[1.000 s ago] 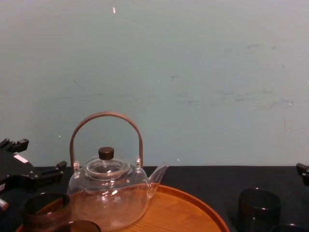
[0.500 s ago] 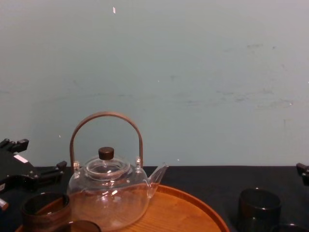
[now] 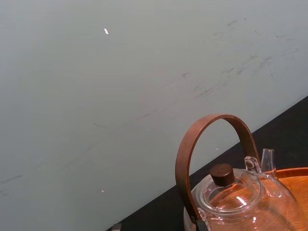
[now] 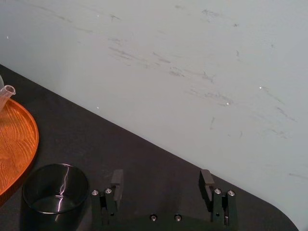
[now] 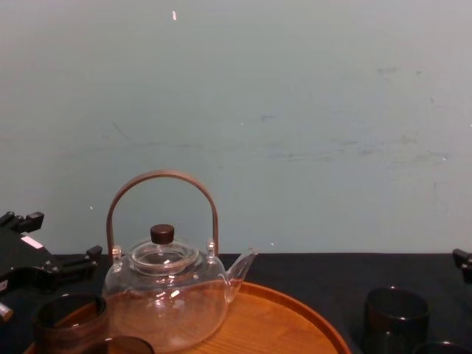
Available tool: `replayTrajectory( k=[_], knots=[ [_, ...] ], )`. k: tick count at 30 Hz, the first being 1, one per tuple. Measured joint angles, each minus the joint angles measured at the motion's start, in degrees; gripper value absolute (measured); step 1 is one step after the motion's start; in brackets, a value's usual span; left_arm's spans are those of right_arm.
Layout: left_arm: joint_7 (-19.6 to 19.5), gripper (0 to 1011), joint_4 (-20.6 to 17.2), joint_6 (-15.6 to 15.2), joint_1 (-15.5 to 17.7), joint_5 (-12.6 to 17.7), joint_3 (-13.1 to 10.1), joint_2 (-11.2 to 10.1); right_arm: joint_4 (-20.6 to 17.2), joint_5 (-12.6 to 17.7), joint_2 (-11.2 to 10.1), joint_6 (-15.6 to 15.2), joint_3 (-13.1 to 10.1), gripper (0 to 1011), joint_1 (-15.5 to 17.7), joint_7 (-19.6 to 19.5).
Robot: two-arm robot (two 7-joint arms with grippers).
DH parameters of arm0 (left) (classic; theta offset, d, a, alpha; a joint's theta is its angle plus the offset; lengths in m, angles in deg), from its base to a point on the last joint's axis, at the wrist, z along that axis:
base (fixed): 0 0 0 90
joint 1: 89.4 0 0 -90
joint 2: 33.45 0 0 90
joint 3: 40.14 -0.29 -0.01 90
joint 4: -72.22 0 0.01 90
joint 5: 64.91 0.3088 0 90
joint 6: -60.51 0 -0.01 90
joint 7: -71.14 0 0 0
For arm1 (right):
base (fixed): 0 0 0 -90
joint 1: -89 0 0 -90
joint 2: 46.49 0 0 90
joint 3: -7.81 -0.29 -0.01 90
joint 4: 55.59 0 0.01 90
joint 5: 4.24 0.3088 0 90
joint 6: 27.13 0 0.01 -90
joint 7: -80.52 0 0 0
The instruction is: Pick up the glass from the table and place it on the tray.
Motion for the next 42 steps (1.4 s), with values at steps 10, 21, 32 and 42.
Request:
replayTrajectory(
  k=[10,21,32,42],
  knots=[
    [0.0,1001,0.0,0.0,0.0,0.01,0.0,0.0,-3.09,0.45,-1.39,-0.06,-1.61,1002,2.58,1.38],
    [0.0,1001,0.0,0.0,0.0,0.0,0.0,0.0,-12.28,5.0,-5.49,-1.94,-5.8,1002,11.18,4.78],
    [0.0,1001,0.0,0.0,0.0,0.0,0.0,0.0,-20.56,7.63,-8.52,-1.67,-9.1,1002,20.22,7.51],
    [0.0,1001,0.0,0.0,0.0,0.0,0.0,0.0,-23.33,7.98,-9.24,-1.95,-9.26,1002,23.89,11.06]
  ],
)
